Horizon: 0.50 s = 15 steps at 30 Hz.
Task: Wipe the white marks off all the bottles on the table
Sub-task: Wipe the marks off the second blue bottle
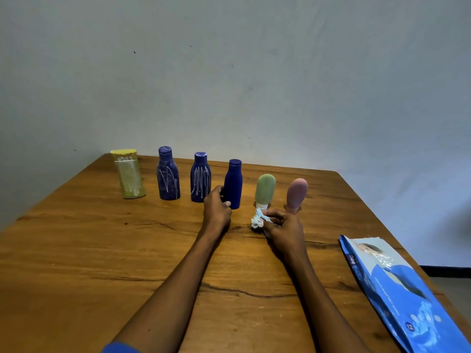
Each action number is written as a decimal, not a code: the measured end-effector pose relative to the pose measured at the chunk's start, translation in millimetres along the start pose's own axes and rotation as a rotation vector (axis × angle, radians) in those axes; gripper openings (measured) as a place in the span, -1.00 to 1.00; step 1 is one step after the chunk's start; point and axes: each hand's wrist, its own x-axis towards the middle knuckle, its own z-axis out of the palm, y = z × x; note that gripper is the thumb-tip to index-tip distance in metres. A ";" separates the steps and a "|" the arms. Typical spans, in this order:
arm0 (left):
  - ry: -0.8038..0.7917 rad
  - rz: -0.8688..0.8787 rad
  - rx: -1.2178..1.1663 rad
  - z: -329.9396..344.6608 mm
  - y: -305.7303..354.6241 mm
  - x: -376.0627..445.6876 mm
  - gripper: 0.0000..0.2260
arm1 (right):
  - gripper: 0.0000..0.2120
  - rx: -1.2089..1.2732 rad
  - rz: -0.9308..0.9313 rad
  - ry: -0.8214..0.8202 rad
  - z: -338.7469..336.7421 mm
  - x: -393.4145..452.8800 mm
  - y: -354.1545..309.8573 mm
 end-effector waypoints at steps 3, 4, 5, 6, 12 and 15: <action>0.026 -0.011 -0.007 -2.5 -1.7 -2.5 -0.48 | -0.74 0.006 0.002 -0.003 -1.2 0.4 -1.9; 0.035 -0.020 -0.011 -3.7 -1.6 -4.9 -0.48 | -0.74 0.005 0.000 -0.001 -1.6 0.2 -2.2; 0.048 -0.028 -0.018 -5.0 -1.7 -8.3 -0.48 | -0.74 -0.001 -0.004 0.004 -1.2 -0.4 -1.6; 0.066 -0.037 -0.025 -6.1 -2.2 -11.7 -0.48 | -0.73 -0.010 -0.009 0.006 -0.9 -1.4 -1.3; 0.184 -0.071 -0.024 -15.7 -6.0 -32.4 -0.60 | -0.72 -0.043 -0.027 0.023 0.0 -9.9 -5.7; 0.215 -0.110 -0.036 -26.5 -7.7 -38.8 -0.67 | -0.71 -0.052 -0.053 0.050 8.5 -18.5 -10.6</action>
